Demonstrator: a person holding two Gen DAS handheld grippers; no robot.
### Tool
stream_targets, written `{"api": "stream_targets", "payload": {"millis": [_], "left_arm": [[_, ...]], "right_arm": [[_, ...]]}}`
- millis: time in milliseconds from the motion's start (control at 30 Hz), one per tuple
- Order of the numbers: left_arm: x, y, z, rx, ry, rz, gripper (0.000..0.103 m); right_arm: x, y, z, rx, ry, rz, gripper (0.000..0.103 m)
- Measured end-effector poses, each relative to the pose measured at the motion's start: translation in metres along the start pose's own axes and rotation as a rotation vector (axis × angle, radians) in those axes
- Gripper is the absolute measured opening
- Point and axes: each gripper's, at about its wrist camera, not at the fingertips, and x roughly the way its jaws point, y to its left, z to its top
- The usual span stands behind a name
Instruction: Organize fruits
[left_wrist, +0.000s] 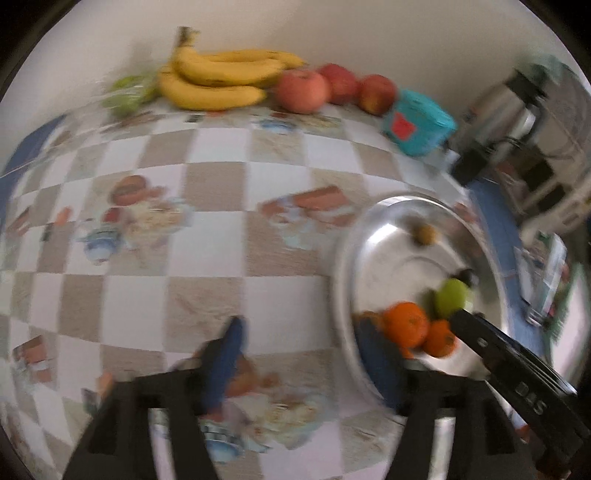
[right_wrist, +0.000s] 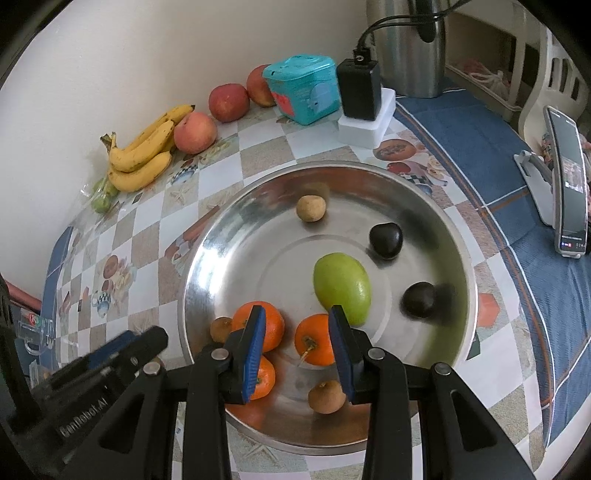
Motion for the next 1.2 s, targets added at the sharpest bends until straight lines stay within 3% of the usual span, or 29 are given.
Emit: {"api": "stream_targets", "payload": {"millis": [100,200,400,667,700,733,767,1033,1200], "left_arm": [[0.0,0.012,0.002,-0.015,-0.011,0.076,0.075],[0.0,0.024,0.004,-0.042,-0.018,0.139,0.082],[-0.001,0.039,0.006,-0.065,-0.034,0.214,0.103],[0.001,0.044,0.007,-0.055,-0.048,0.258,0.103],[0.001,0.044,0.007,-0.049,-0.052,0.265,0.103],[0.001,0.044,0.007,-0.042,-0.056,0.274,0.103],[0.001,0.044,0.008,-0.032,-0.06,0.279,0.103],[-0.013,0.048,0.005,-0.009,-0.149,0.436,0.103],[-0.019,0.059,0.001,-0.046,-0.155,0.432,0.103]], "right_arm": [[0.003,0.006,-0.001,-0.028,0.009,-0.004,0.04],[0.005,0.012,-0.002,-0.054,0.014,-0.017,0.066],[0.009,0.02,-0.004,-0.101,0.021,-0.046,0.072],[0.012,0.028,-0.007,-0.143,0.02,-0.067,0.073],[0.012,0.029,-0.008,-0.151,0.018,-0.071,0.078],[0.012,0.03,-0.008,-0.154,0.017,-0.074,0.094],[0.012,0.031,-0.008,-0.157,0.015,-0.075,0.099],[0.01,0.04,-0.011,-0.179,0.001,-0.054,0.1],[0.009,0.045,-0.013,-0.177,0.0,-0.011,0.1]]}}
